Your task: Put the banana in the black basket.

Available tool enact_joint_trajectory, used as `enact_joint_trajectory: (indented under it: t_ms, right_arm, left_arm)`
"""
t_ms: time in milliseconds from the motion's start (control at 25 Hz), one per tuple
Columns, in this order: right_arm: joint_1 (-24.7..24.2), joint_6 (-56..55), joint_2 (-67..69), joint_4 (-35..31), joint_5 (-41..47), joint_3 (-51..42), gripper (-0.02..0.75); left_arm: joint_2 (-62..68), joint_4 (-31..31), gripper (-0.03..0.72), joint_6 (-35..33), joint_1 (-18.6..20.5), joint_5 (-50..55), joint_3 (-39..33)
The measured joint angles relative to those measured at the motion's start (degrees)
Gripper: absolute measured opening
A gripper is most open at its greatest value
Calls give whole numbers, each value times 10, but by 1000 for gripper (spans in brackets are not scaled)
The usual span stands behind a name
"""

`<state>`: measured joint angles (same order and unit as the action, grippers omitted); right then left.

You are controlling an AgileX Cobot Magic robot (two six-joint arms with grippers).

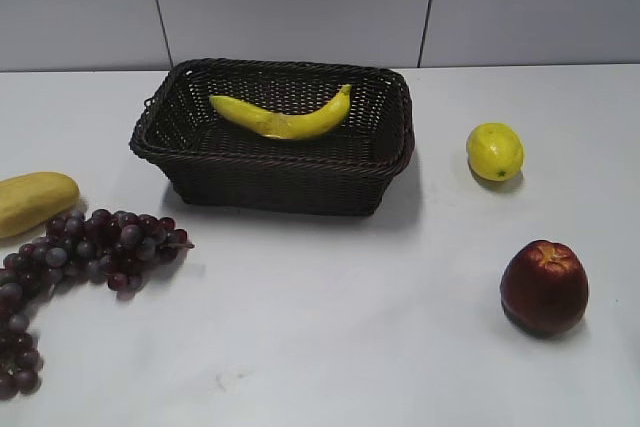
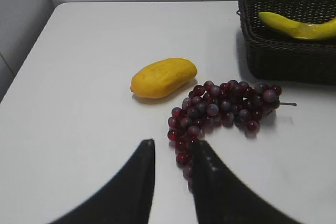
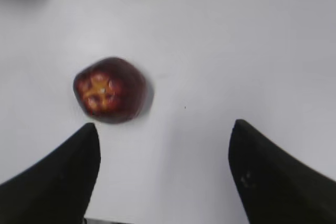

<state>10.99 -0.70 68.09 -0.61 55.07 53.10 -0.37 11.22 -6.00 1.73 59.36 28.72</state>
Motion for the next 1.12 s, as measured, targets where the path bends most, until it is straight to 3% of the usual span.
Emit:
enact_joint_trajectory:
  t_ms: [600, 1120]
  right_arm:
    - [0, -18, -375, 0, 54, -227, 574]
    - [0, -16, -590, 2, 43, -240, 573]
  left_arm:
    - [0, 0, 237, 0, 0, 0, 0]
    - [0, 0, 237, 0, 0, 0, 0]
